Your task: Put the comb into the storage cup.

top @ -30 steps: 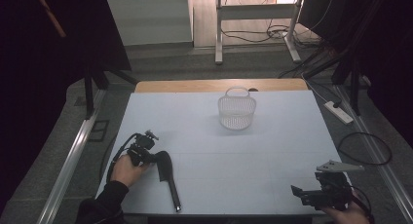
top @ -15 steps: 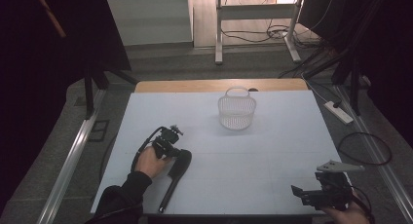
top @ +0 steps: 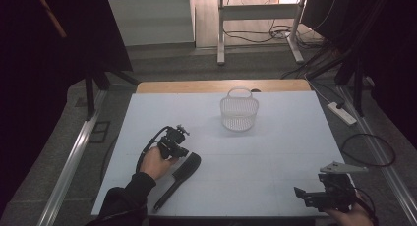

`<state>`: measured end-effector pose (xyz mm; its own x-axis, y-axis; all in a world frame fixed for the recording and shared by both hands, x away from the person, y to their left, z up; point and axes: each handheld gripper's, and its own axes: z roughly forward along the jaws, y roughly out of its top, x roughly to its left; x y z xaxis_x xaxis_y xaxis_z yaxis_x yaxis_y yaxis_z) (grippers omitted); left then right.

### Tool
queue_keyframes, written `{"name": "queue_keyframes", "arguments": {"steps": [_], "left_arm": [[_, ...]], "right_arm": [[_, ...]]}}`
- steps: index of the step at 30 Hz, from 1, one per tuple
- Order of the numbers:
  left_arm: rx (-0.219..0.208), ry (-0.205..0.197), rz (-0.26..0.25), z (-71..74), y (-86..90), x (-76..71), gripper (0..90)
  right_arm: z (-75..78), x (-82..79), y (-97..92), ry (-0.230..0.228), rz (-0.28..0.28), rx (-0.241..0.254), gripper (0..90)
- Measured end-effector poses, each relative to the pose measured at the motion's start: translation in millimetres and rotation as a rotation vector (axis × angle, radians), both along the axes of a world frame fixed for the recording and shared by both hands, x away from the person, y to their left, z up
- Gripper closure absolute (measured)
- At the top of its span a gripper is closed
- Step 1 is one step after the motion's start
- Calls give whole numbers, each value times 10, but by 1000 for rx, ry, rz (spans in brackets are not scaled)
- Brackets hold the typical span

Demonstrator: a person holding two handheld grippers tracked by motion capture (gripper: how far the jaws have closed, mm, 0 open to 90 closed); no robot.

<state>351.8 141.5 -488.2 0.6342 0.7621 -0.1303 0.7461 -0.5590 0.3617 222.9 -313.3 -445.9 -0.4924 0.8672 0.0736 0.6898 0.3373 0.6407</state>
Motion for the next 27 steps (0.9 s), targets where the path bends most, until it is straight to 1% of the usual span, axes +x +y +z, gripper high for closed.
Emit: {"name": "queue_keyframes", "arguments": {"steps": [1, 3, 7, 10, 12, 16, 19, 21, 25, 27], "left_arm": [[-6, -7, -4, 36, 9, -33, 892], [-25, -8, -16, 90, 35, -93, 889], [-45, -3, -23, 138, 82, -216, 846], [-52, 1, -10, 143, 130, -291, 803], [-51, 0, 3, 146, 169, -337, 759], [-67, -7, 35, 159, 245, -437, 624], [-67, -18, 61, 177, 284, -517, 517], [-65, -23, 74, 189, 306, -566, 427], [-63, -24, 91, 202, 354, -666, 276], [-67, -22, 92, 199, 376, -714, 225]], "right_arm": [[1, -1, 0, -1, 0, 0, 41], [1, -3, 1, -3, 0, -1, 41], [1, -3, 3, -5, 0, -2, 41], [2, -4, 3, -5, -1, -2, 41], [2, -4, 3, -6, -1, -2, 41], [3, -5, 2, -6, -3, -1, 41], [3, -5, 2, -5, -4, -1, 41], [4, -6, 2, -7, -3, -1, 41], [5, -8, 2, -8, -2, 0, 41], [5, -7, 3, -8, -2, -1, 41]]}}
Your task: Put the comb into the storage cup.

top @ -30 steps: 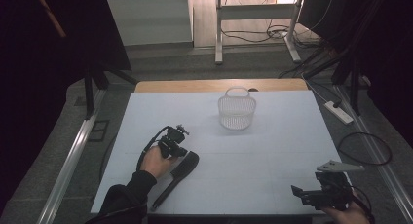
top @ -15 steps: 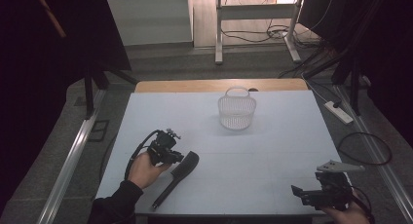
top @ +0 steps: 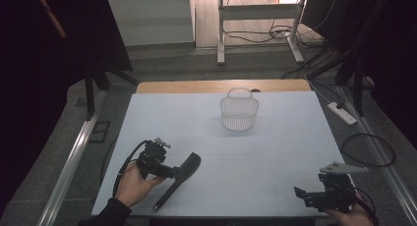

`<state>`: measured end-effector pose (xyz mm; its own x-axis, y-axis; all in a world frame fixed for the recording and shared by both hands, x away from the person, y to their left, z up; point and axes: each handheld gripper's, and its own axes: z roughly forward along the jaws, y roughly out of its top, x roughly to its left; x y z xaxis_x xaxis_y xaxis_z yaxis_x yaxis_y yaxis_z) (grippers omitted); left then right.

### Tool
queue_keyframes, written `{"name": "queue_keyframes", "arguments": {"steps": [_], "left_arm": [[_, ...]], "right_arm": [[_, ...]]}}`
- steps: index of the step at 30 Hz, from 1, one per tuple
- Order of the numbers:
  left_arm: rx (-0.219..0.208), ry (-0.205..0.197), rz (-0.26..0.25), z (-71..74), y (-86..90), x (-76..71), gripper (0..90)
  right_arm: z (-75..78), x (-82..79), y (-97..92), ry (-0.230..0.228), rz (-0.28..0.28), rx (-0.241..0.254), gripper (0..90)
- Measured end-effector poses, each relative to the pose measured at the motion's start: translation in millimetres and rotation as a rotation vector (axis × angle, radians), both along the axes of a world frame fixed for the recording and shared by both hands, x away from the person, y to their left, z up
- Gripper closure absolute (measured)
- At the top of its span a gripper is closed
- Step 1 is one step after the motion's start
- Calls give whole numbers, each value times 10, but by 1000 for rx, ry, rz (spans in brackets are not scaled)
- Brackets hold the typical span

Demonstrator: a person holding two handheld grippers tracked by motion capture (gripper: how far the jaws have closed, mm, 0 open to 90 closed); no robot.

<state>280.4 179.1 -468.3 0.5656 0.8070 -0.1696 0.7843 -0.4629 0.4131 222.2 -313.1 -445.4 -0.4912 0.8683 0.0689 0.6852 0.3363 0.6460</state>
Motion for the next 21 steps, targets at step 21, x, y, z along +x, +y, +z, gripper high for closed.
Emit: {"name": "queue_keyframes", "arguments": {"steps": [21], "left_arm": [[39, -13, -18, -47, 7, -290, 0]], "right_arm": [[4, -8, 4, -8, 3, -1, 42]]}}
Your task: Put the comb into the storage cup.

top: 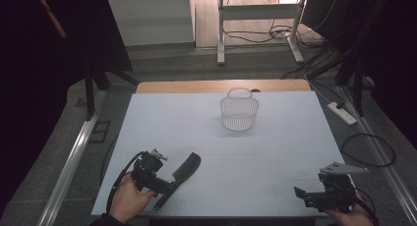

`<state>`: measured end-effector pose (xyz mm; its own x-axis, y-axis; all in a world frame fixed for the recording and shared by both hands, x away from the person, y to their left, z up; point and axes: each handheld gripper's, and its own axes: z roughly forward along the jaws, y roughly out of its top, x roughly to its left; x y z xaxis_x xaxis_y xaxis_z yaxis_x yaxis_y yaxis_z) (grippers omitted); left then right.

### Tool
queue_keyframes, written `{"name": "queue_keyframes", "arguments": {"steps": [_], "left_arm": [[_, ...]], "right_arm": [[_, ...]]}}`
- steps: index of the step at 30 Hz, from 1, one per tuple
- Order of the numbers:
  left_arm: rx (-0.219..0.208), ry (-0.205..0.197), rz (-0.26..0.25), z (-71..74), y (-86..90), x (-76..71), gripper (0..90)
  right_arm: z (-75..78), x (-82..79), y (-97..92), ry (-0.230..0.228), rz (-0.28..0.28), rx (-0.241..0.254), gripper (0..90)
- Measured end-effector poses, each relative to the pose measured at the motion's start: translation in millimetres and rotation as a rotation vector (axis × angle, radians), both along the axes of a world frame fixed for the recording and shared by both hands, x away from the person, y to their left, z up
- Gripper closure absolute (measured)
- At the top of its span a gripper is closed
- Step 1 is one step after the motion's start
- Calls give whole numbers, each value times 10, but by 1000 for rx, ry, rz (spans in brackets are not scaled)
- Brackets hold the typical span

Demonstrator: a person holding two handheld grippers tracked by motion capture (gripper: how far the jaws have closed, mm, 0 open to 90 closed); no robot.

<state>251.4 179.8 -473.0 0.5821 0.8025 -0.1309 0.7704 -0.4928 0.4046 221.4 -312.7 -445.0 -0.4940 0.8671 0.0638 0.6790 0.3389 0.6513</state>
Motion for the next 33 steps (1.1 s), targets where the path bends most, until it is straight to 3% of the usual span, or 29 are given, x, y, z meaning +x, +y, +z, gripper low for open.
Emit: {"name": "queue_keyframes", "arguments": {"steps": [4, 9, 21, 25, 33], "left_arm": [[3, 8, 7, -87, -22, 21, 0], [71, 41, -18, -225, -126, 36, 0], [163, 128, -32, -432, -262, 100, 0], [213, 133, -55, -476, -326, 90, 0], [209, 137, -43, -472, -335, 86, 1]], "right_arm": [[-1, 2, 2, 1, 0, 0, 42], [1, -1, 3, -1, 3, -1, 42], [2, -3, 3, -2, 8, -1, 42], [2, -3, 4, -1, 9, -1, 42], [1, -2, 4, 0, 8, -1, 42]]}}
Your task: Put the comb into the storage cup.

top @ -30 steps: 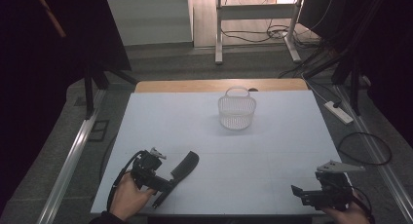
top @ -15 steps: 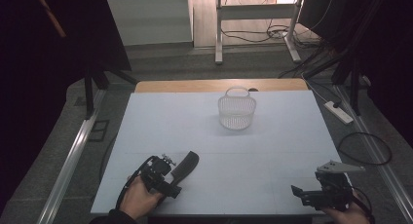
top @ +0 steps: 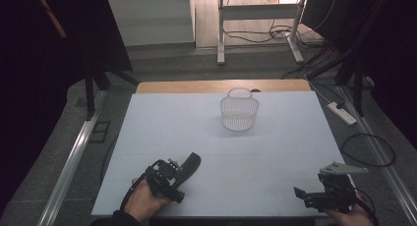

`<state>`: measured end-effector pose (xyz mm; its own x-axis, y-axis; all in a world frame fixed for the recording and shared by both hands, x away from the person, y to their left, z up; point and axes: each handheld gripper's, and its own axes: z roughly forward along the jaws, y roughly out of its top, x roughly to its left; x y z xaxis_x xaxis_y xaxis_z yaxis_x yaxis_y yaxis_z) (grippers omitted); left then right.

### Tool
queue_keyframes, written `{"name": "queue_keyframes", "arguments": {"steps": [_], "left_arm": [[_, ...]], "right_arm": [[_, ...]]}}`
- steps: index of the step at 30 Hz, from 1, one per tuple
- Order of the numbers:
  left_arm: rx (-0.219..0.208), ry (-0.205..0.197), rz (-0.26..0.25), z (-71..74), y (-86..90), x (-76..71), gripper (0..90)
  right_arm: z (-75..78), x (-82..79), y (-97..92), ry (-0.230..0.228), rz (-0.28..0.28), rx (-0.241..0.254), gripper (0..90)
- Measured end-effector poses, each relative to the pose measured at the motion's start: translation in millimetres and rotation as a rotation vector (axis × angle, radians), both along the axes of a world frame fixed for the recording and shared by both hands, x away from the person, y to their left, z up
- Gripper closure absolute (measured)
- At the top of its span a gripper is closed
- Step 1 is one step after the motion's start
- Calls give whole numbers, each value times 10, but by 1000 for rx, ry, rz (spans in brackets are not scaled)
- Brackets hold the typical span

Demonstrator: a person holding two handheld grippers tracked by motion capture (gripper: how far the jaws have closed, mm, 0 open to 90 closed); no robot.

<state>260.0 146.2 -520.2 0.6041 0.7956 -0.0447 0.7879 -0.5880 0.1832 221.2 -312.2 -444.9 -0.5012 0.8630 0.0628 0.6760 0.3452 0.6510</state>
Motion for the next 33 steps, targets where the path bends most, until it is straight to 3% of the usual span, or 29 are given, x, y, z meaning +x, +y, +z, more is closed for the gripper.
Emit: {"name": "queue_keyframes", "arguments": {"steps": [7, 11, 15, 20, 26, 29, 33], "left_arm": [[-27, -28, -37, 85, -10, -59, 248], [-45, -49, -31, 123, 29, -62, 539], [-47, -45, -50, 131, 16, -66, 722], [-83, -16, -30, 130, 59, -29, 730], [-103, -14, -23, 141, 71, -16, 731], [-129, -28, -28, 165, 67, -16, 730], [-143, -78, -21, 217, 86, -23, 730]], "right_arm": [[-1, 0, 0, 0, 0, 0, 42], [-1, 1, 1, 0, 0, 0, 42], [-2, 2, 1, 1, 0, -1, 42], [-2, 1, 2, 1, 1, -2, 43], [-1, 1, 5, 2, 1, -3, 43], [-2, 1, 5, 2, 1, -4, 43], [-2, 2, 3, 1, 2, -4, 43]]}}
